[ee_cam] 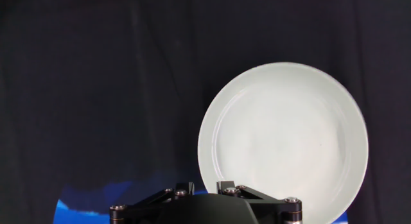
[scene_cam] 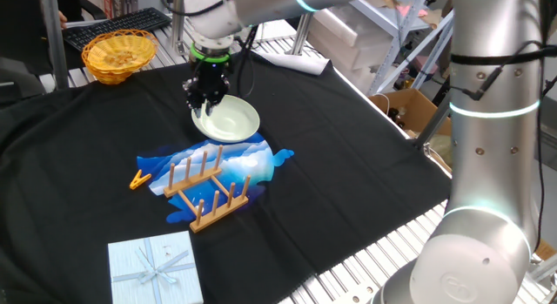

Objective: Put the dish on the dish rack

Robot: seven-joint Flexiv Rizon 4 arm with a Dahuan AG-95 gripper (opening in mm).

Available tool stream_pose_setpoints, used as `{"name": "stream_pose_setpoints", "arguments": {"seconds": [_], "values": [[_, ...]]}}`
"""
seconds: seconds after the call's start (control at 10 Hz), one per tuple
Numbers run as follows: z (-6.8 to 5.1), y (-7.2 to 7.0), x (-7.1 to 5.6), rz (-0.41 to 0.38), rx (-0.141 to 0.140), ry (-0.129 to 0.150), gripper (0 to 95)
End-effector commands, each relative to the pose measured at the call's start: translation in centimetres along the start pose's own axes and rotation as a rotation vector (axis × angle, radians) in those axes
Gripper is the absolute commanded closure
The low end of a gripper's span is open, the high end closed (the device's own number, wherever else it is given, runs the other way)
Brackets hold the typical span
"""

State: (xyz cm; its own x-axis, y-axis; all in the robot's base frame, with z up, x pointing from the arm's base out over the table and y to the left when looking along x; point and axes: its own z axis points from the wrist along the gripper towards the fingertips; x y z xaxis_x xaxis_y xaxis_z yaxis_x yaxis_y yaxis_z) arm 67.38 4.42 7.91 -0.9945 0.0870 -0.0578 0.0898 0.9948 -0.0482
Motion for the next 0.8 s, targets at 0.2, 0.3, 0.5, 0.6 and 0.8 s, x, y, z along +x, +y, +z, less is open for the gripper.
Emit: {"name": "stream_pose_setpoints", "arguments": {"seconds": [0.2,0.3,0.5,0.6,0.8], "values": [[1.0,0.2,-0.4,0.008,0.033,-0.020,76.0],[1.4,0.2,-0.5,0.012,0.035,-0.023,76.0],[2.1,0.3,-0.7,0.016,0.052,-0.038,57.0],[2.5,0.4,-0.9,0.024,0.072,-0.044,57.0],[3.2,0.5,-1.3,0.036,0.075,-0.050,57.0]]}}
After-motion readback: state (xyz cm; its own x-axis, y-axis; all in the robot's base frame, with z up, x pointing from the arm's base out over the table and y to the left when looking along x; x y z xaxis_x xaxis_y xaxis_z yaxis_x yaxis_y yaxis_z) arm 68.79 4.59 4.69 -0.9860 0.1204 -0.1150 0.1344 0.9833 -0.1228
